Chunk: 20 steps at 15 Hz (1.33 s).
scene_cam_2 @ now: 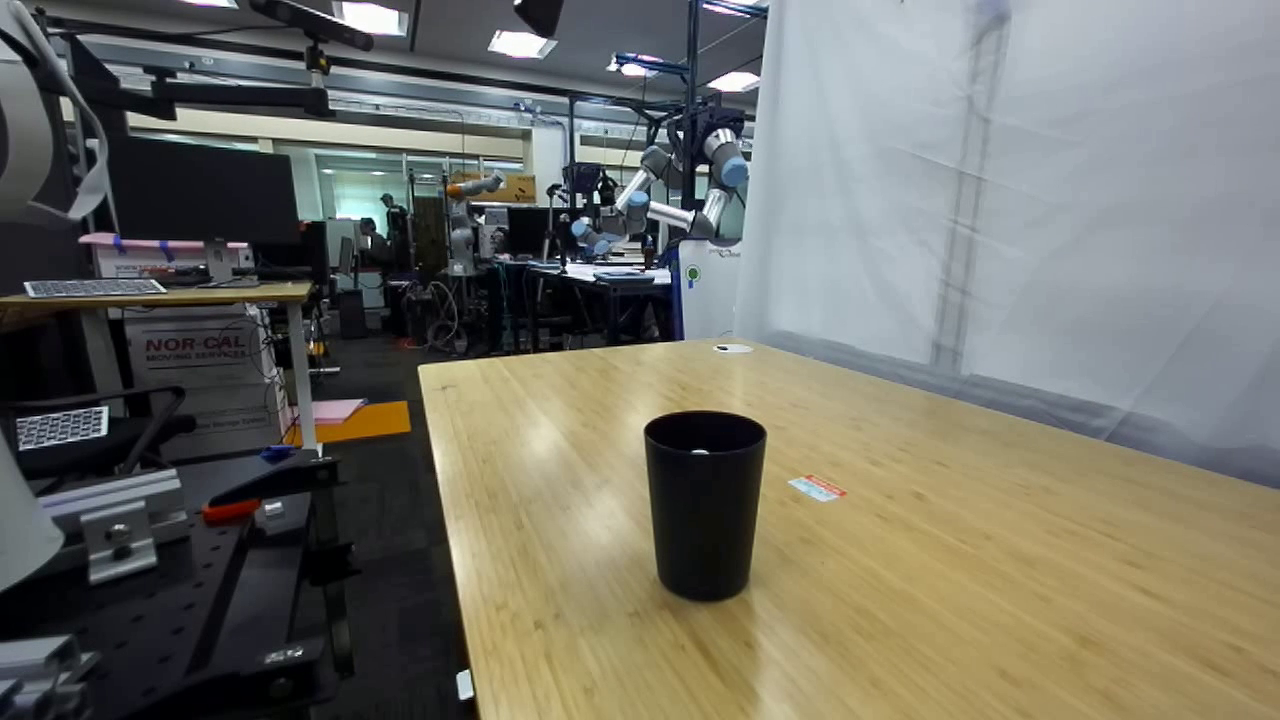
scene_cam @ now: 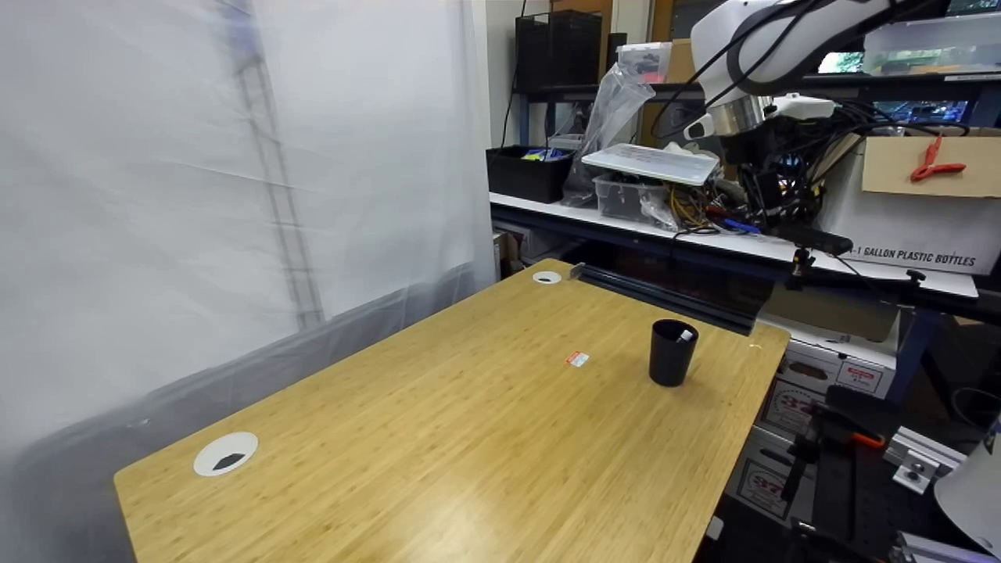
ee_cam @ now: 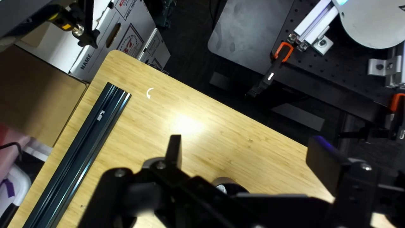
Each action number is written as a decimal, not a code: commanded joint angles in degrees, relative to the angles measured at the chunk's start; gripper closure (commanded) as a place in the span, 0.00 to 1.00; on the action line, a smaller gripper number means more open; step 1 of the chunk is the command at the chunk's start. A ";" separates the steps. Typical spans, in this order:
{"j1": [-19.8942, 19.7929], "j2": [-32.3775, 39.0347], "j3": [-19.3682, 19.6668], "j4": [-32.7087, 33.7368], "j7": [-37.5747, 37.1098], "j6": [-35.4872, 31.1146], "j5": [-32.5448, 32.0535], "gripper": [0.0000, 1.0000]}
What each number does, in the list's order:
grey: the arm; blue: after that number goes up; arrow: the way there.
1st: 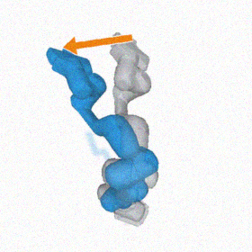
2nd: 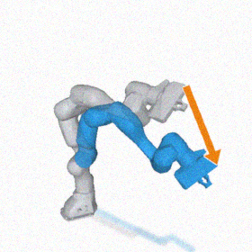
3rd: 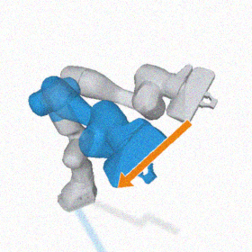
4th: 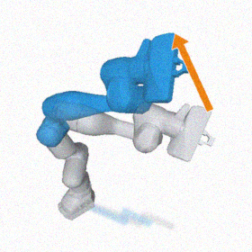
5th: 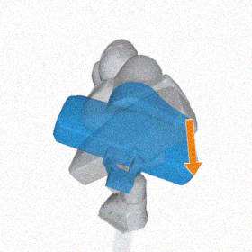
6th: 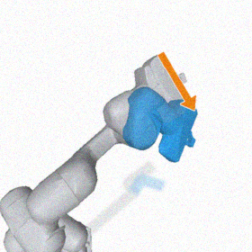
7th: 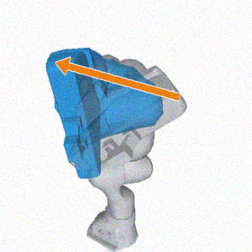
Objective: Remove the black marker from the black cup
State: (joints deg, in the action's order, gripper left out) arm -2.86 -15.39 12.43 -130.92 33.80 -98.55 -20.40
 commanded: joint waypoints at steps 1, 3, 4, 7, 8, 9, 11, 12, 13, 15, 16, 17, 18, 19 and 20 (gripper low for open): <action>-0.79 0.77 -1.03 -1.83 0.44 -4.49 -2.19 0.00; -0.98 2.37 -1.17 -2.51 -0.42 -7.31 -2.71 0.00; -1.07 3.36 -1.24 -2.71 -0.85 -8.77 -3.03 0.00; -1.08 7.46 -1.74 -1.98 -2.07 -12.14 -3.21 0.00; -1.01 8.75 -2.08 -1.65 -2.59 -13.04 -3.25 0.00; -1.00 10.02 -2.42 -1.38 -3.00 -14.05 -3.31 0.00; -0.91 12.12 -3.30 -0.76 -3.96 -15.41 -3.39 0.00; -0.82 13.03 -3.78 -0.45 -4.43 -15.91 -3.32 0.00; -0.83 13.68 -4.16 -0.24 -4.65 -16.40 -3.33 0.00; -0.75 15.14 -4.95 0.15 -5.01 -17.18 -3.38 0.00; -0.74 15.79 -5.26 0.28 -5.22 -17.53 -3.30 0.00; -0.74 16.46 -5.51 0.37 -5.27 -17.89 -3.16 0.00; -0.77 17.07 -5.74 0.36 -5.37 -18.34 -3.16 0.00; -0.84 17.72 -5.87 0.40 -5.48 -18.89 -3.22 0.00; -0.87 18.26 -5.96 0.40 -5.66 -19.23 -3.36 0.00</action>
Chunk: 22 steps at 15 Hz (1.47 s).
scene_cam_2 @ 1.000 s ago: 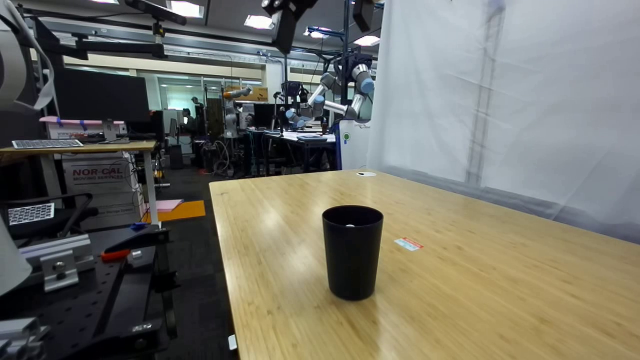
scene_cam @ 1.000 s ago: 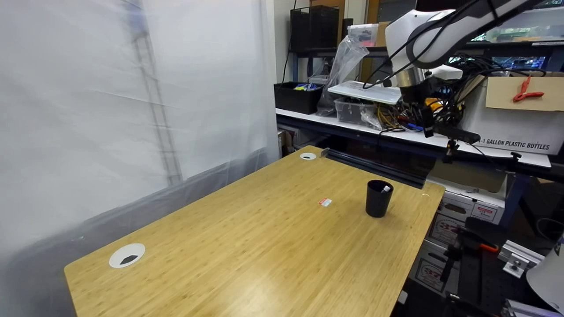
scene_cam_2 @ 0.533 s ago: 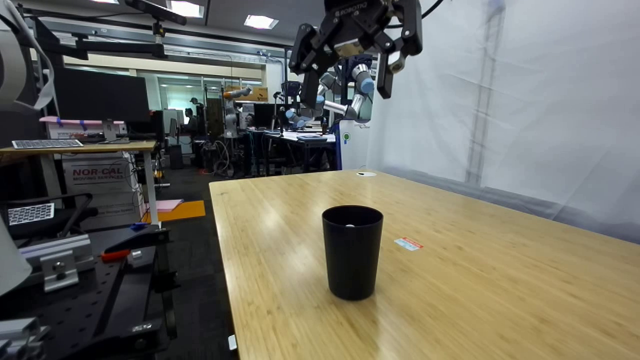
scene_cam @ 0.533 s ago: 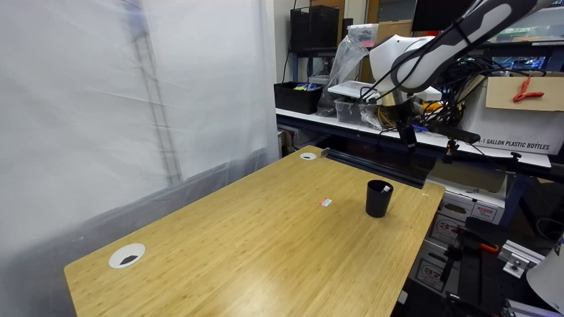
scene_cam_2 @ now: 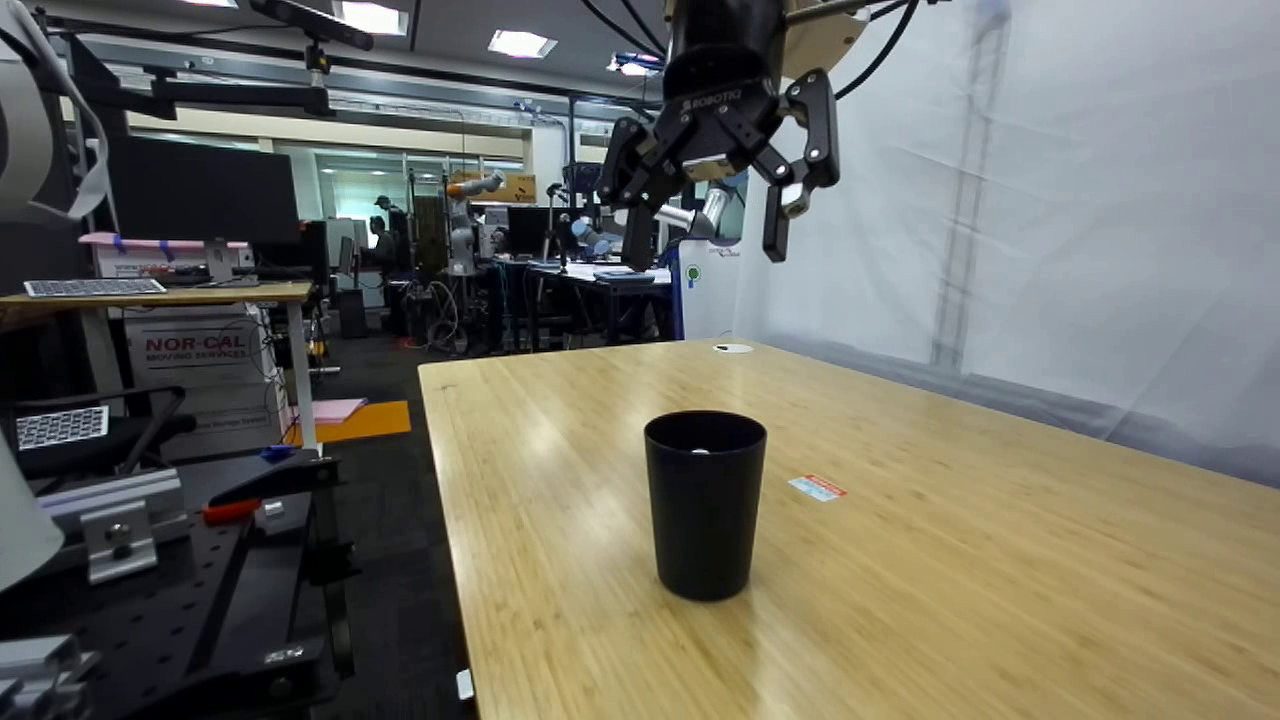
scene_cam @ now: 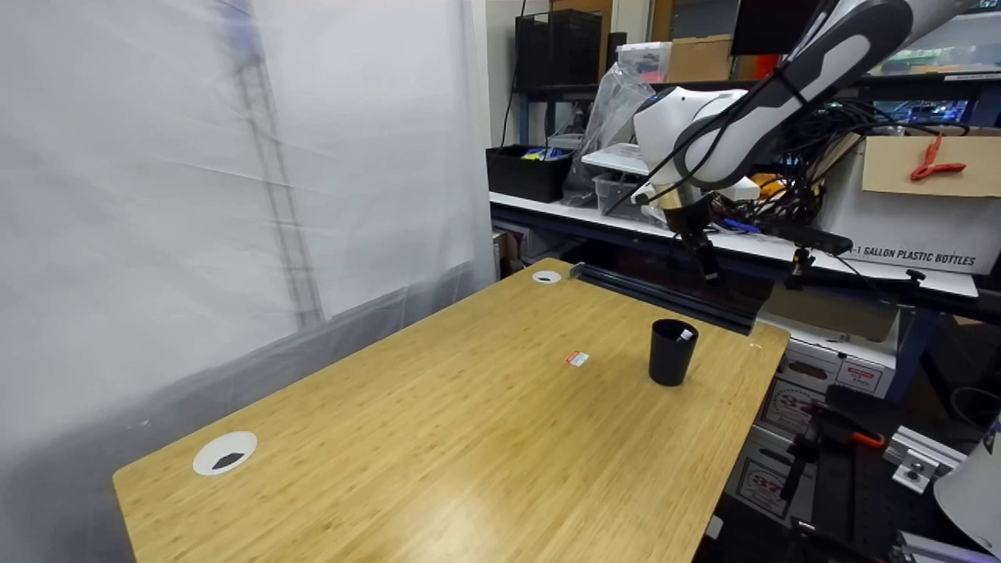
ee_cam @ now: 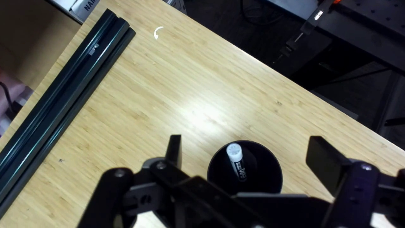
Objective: Remove the black marker from the black cup
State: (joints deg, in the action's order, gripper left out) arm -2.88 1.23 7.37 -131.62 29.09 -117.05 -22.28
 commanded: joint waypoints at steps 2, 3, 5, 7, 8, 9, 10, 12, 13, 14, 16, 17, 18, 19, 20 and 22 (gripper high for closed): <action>-1.06 3.10 -0.85 1.41 -0.84 -1.50 -1.09 0.00; -1.18 3.68 -0.79 1.45 -1.03 -2.07 -1.33 0.00; -1.41 4.90 -0.80 1.71 -1.01 -2.80 -1.11 0.00; -1.49 6.27 -0.93 1.97 -1.05 -3.46 -1.05 0.00; -1.48 7.00 -1.00 2.17 -1.04 -3.73 -1.05 0.00; -1.44 7.65 -1.09 2.38 -1.11 -3.83 -1.00 0.00; -1.44 8.24 -1.15 2.77 -1.22 -3.89 -0.97 0.00; -1.48 8.26 -1.20 3.42 -1.48 -3.16 -0.76 0.00; -1.51 7.77 -1.17 3.72 -1.58 -2.42 -0.70 0.00; -1.57 8.20 -1.40 2.71 -1.04 -3.73 -0.16 0.00; -1.61 8.03 -1.38 3.31 -1.07 -3.57 -0.15 0.00; -1.62 8.05 -1.38 3.35 -1.09 -3.56 -0.15 0.00; -1.63 8.06 -1.37 3.34 -1.10 -3.55 -0.15 0.00; -1.63 8.07 -1.37 3.35 -1.11 -3.55 -0.15 0.00; -1.64 8.07 -1.37 3.35 -1.11 -3.54 -0.15 0.00; -1.64 8.07 -1.37 3.35 -1.12 -3.54 -0.15 0.00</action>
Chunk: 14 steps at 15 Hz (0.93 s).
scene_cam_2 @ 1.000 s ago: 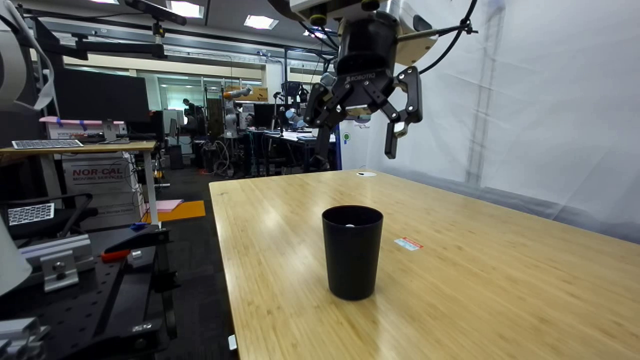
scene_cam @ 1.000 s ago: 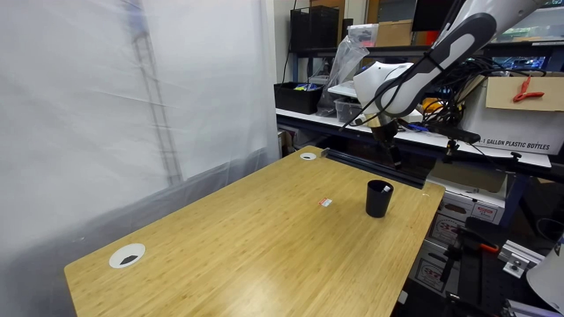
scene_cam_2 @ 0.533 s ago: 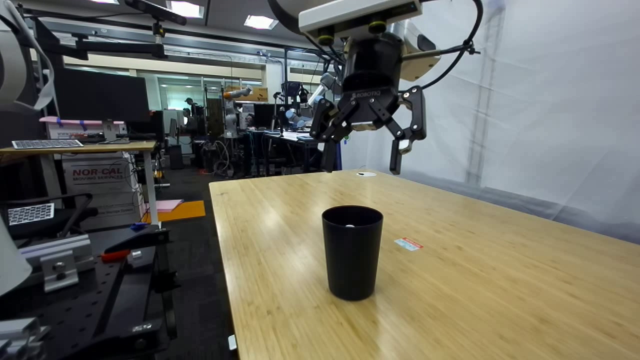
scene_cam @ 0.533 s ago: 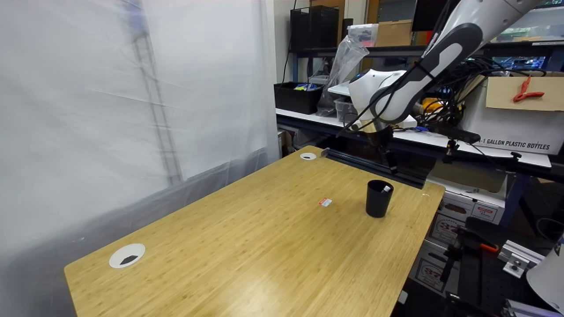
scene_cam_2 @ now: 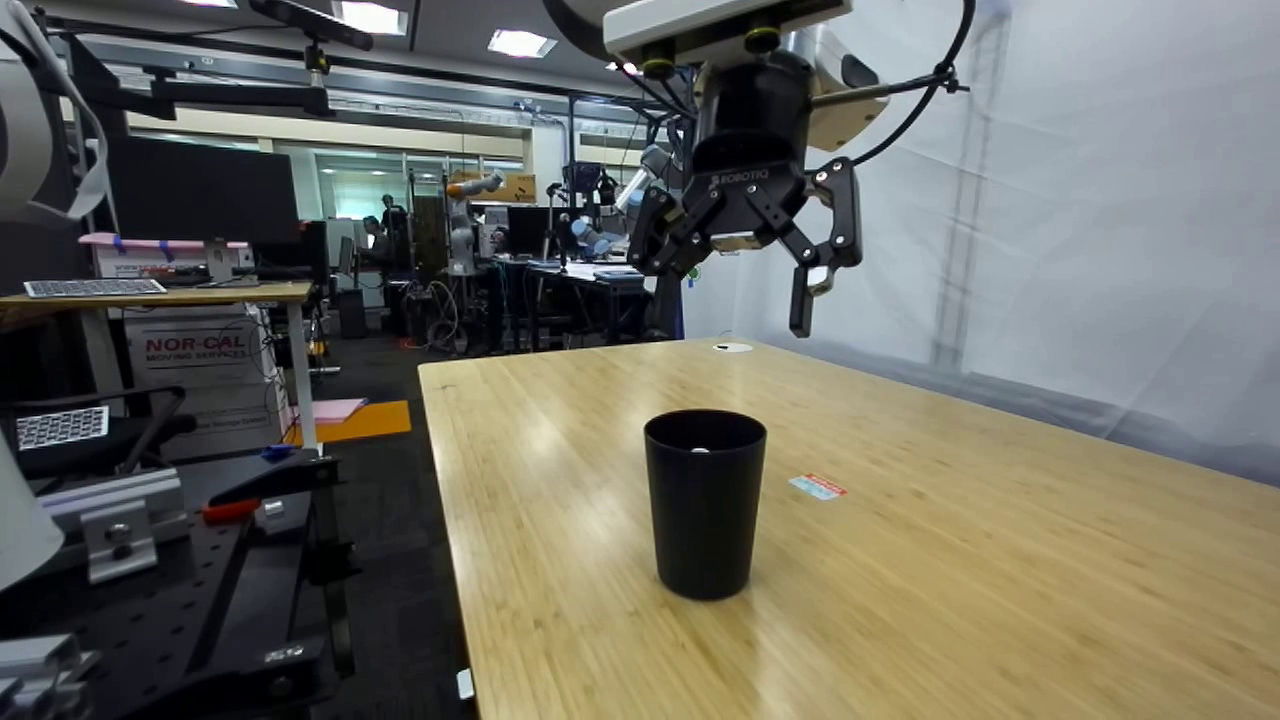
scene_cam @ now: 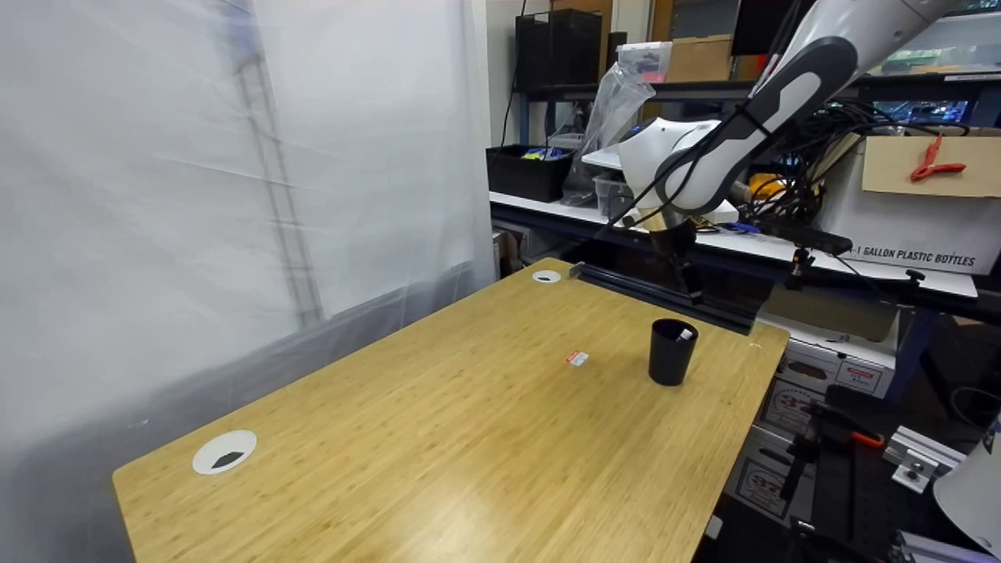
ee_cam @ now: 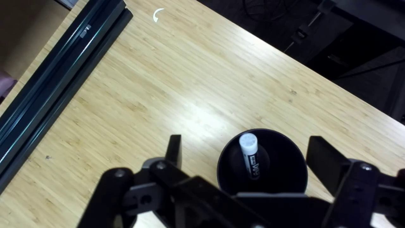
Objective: Remove the black marker from the black cup
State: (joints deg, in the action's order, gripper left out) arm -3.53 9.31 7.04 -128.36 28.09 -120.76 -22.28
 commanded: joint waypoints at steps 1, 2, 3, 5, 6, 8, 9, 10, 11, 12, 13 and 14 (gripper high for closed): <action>-1.00 -0.01 -1.04 0.09 -0.12 0.17 -0.15 0.00; -1.00 -0.01 -1.04 0.09 -0.12 0.17 -0.15 0.00; -1.05 -0.22 -1.04 -0.20 0.27 0.07 -0.23 0.00; -1.08 -0.27 -1.03 -0.37 0.39 0.10 -0.51 0.00; -1.14 -0.13 -0.97 -0.34 0.61 0.00 -0.74 0.00; -1.19 0.01 -0.94 -0.31 0.81 -0.20 -0.91 0.00; -1.23 0.27 -0.97 -0.17 0.95 -0.27 -0.77 0.00; -1.24 0.72 -1.02 0.11 1.11 -0.16 -0.58 0.00; -1.23 1.28 -1.09 0.36 1.30 -0.11 -0.47 0.00; -1.16 1.87 -1.16 0.67 1.28 0.11 -0.46 0.00; -1.15 2.48 -1.21 0.88 1.22 0.18 -0.38 0.00; -1.10 3.08 -1.35 1.13 1.24 0.32 -0.32 0.00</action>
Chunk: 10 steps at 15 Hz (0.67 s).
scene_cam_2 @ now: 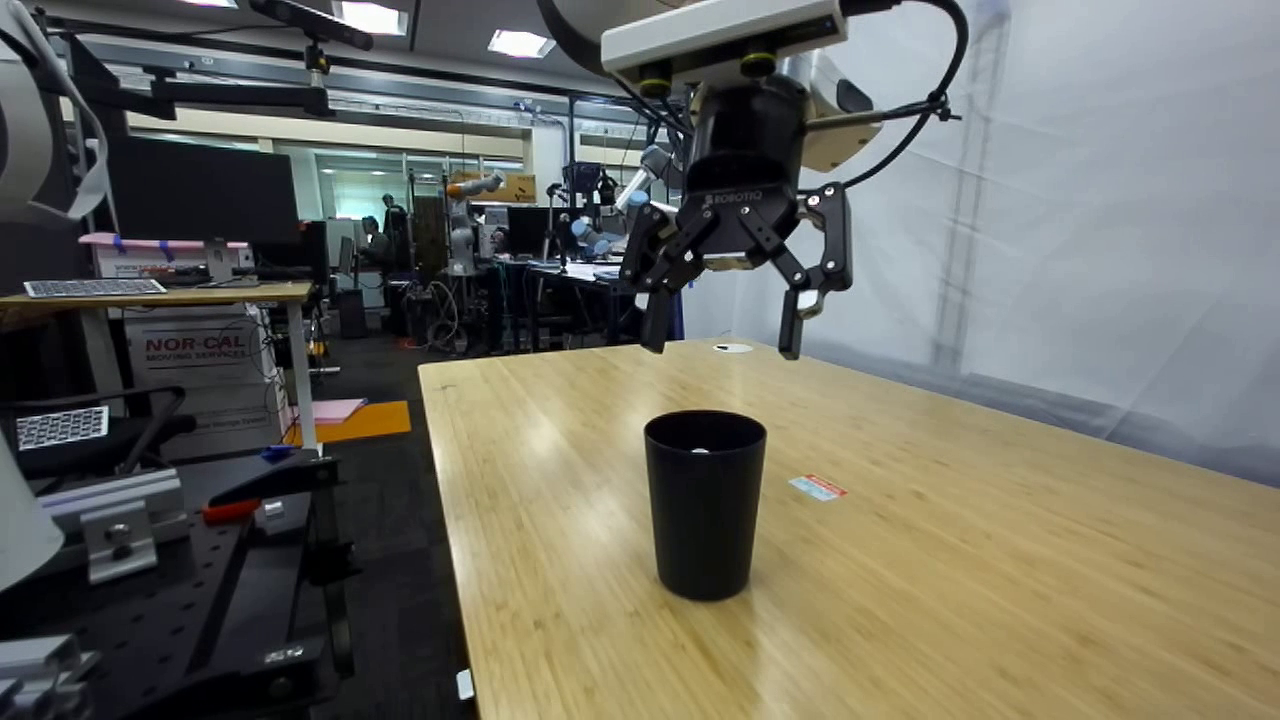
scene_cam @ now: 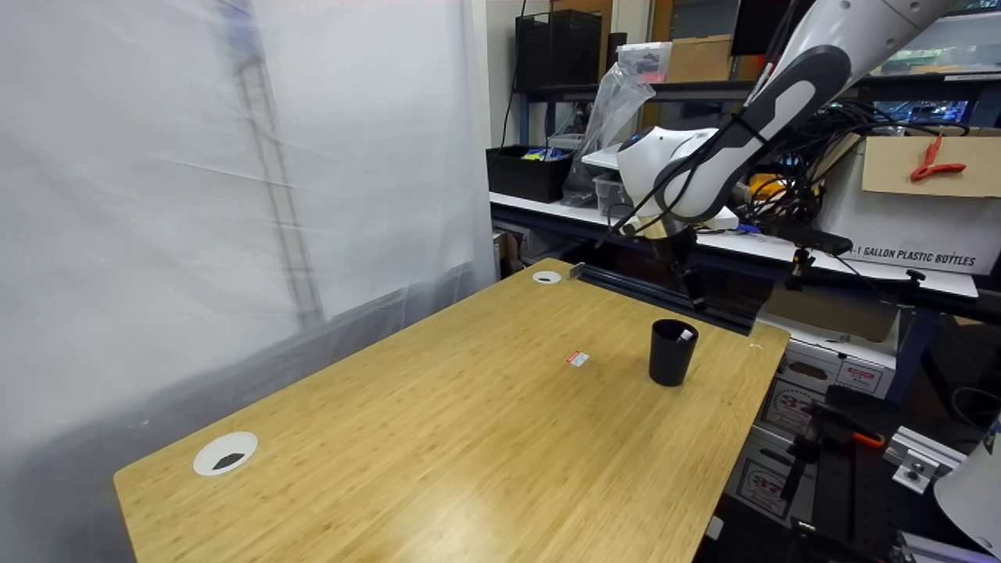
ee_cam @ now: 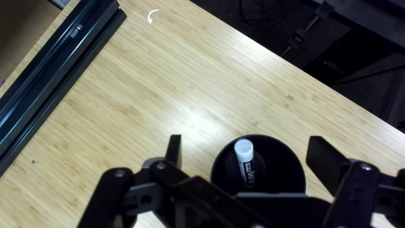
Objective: Remove the black marker from the black cup
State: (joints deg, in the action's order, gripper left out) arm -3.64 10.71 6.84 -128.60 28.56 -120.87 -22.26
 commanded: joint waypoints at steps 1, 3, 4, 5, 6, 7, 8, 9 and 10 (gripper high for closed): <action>-0.94 2.39 -1.28 1.63 0.62 0.55 -0.39 0.00; -0.90 3.55 -1.67 2.16 0.76 0.80 -0.31 0.00; -0.88 4.05 -1.87 2.40 0.75 0.89 -0.24 0.00; -0.85 4.58 -2.02 2.74 0.79 0.97 -0.38 0.00; -0.81 4.95 -2.22 2.97 0.79 1.10 -0.31 0.00; -0.82 5.39 -2.40 3.23 0.76 1.07 -0.19 0.21; -0.75 5.72 -2.57 3.54 0.77 1.17 -0.28 0.26; -0.75 6.12 -2.76 3.76 0.90 1.20 -0.24 0.34; -0.72 6.47 -2.91 4.00 0.80 1.20 -0.28 0.40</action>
State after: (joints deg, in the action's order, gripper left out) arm -3.61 16.10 4.93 -126.24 28.56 -120.88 -22.26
